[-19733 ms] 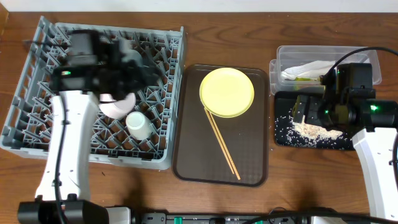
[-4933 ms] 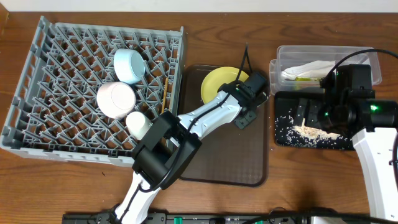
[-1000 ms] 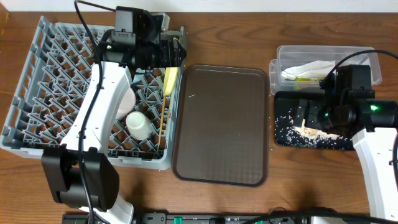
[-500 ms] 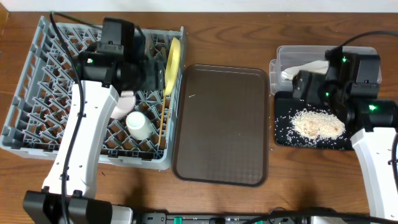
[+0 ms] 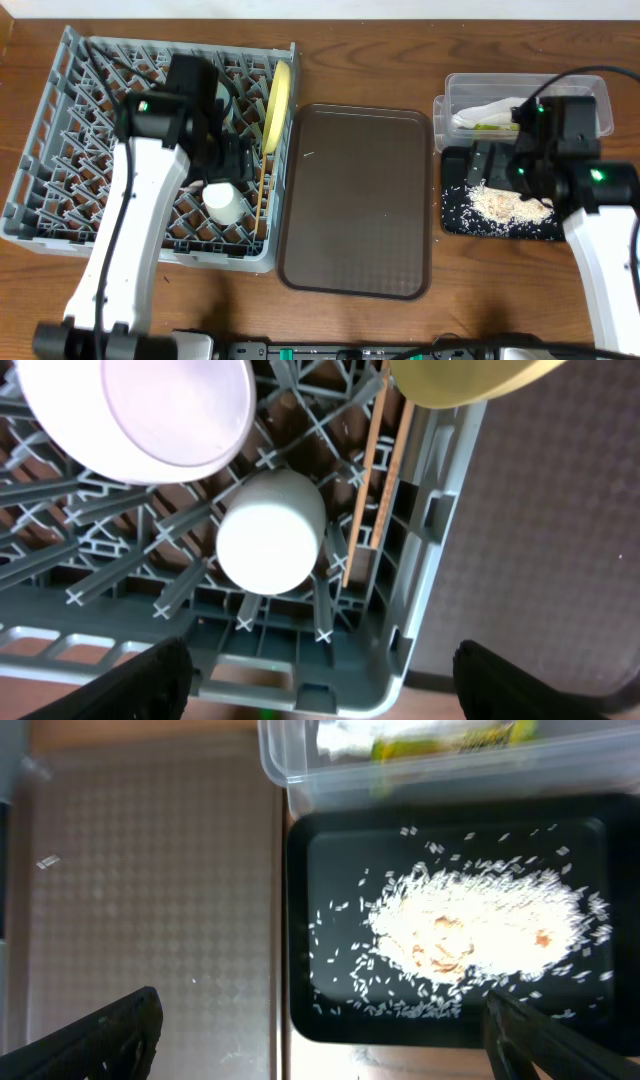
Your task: Sort waste into correct bins and load items into the dishwasher
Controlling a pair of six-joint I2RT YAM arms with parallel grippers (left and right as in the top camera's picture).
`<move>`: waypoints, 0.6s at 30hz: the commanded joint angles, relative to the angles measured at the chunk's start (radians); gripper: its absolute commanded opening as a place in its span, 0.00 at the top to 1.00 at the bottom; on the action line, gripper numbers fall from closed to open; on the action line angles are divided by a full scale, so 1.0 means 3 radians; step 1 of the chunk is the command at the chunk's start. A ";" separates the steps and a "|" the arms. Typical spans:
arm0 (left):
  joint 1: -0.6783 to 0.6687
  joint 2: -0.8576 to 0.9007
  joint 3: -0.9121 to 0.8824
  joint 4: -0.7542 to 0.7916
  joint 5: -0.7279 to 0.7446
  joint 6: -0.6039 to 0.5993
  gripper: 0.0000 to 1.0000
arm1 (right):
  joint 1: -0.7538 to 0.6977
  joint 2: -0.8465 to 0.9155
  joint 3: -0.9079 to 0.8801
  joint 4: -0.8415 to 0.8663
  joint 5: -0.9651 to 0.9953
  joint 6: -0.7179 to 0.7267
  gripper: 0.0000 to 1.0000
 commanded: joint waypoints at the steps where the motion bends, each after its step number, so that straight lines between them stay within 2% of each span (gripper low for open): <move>1: 0.0008 -0.0492 -0.0287 0.0141 -0.0046 0.0022 0.14 | 0.0036 -0.0469 -0.0165 0.0027 0.0095 0.0013 0.01; 5: 0.0008 -0.1225 -0.0838 0.0600 0.0167 0.0156 0.14 | 0.0041 -0.1151 -0.0595 0.0239 0.0136 0.0014 0.01; 9: 0.0008 -0.1979 -0.1349 0.1036 0.0174 0.0184 0.14 | 0.0041 -0.1775 -0.0913 0.0275 0.0132 0.0014 0.01; 13: 0.0008 -0.2509 -0.1586 0.1077 0.0175 0.0183 0.14 | 0.0041 -0.2117 -0.0983 -0.0039 0.0093 0.0014 0.01; 18: 0.0008 -0.2825 -0.1591 0.1073 0.0175 0.0184 0.14 | 0.0041 -0.2257 -0.0983 -0.0573 0.0093 0.0013 0.01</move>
